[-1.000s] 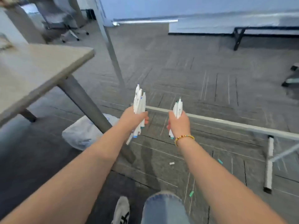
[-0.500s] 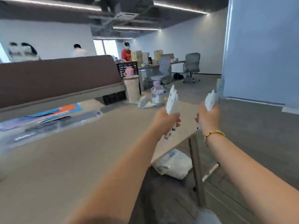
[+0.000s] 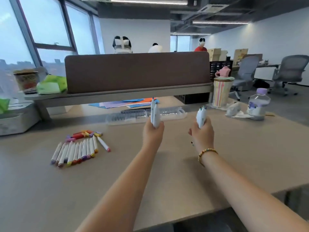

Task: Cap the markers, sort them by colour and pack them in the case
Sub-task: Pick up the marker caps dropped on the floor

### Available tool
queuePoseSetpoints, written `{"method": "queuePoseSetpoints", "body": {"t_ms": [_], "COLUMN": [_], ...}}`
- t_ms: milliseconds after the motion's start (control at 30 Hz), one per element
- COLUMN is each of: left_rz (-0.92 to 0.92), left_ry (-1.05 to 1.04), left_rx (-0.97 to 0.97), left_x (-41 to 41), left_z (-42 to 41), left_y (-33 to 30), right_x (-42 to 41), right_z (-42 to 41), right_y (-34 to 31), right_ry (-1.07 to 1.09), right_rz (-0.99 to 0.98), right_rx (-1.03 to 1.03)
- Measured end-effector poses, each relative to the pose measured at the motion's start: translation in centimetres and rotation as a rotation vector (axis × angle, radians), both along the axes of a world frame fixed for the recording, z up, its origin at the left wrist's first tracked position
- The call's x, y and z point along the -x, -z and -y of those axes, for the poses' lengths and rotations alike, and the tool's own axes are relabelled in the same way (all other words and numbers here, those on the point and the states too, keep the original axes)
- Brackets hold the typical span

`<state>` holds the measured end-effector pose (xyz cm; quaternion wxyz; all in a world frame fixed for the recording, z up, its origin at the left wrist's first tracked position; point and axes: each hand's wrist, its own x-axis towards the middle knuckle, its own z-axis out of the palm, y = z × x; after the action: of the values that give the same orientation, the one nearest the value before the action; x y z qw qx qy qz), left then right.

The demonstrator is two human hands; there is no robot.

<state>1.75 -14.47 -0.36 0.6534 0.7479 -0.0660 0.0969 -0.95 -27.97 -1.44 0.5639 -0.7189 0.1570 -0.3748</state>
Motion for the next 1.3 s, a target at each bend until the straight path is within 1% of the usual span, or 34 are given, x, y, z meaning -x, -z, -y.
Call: {"method": "queuePoseSetpoints", "body": {"t_ms": [167,267,333,400,500,567,633,767,867,967,1067,1167,1300], "left_rz": [-0.086,-0.165,-0.169,-0.139,-0.056,-0.032,-0.032,-0.017,-0.085,-0.182,-0.251,-0.296,-0.442], "left_ry": [-0.090,-0.120,-0.111,-0.089,-0.107,-0.127,-0.143,-0.181,-0.150,-0.108,-0.118,-0.113,-0.132], "left_rx": [0.036,-0.019,-0.094,-0.293,-0.724,-0.931,-1.060,-1.238,-1.312,-1.343,-1.318,-1.275,-1.221], "left_x": [-3.4,-4.5,-4.4,-4.1,-4.0,-4.2,-4.4,-5.2,-5.8,-5.7,-5.3,-5.6,-6.2], "left_z": [-0.4,-0.6,-0.8,-1.1,-2.0,-2.5,-2.8,-2.7,-2.8,-2.7,-2.4,-2.4,-3.2], "left_y": [2.6,3.6,3.8,3.8,3.3,3.2,3.5,4.1,4.2,3.9,3.5,3.4,3.1], "right_x": [-6.0,-7.4,-7.6,-7.4,-6.9,-6.5,-6.3,-6.7,-7.5,-8.4,-8.4,-8.1,-7.3], "right_z": [-2.5,-3.4,-3.7,-3.8,-3.3,-2.7,-2.3,-2.2,-2.6,-2.6,-2.3,-2.1,-2.2], "right_y": [1.3,2.4,2.9,3.0,2.8,2.9,3.1,3.3,3.6,3.9,3.9,3.8,3.4], "right_ry": [-0.081,-0.133,-0.196,-0.226,-0.184,-0.156,-0.118,-0.039,0.009,0.021,0.000,-0.075,-0.139], "right_rz": [-0.043,-0.105,-0.172,-0.248,-0.376,-0.485,-0.559,-0.600,-0.649,-0.693,-0.740,-0.765,-0.742], "right_rx": [-0.017,0.025,0.043,0.113,0.331,0.493,0.633,0.777,0.955,1.031,1.009,0.956,1.011]}}
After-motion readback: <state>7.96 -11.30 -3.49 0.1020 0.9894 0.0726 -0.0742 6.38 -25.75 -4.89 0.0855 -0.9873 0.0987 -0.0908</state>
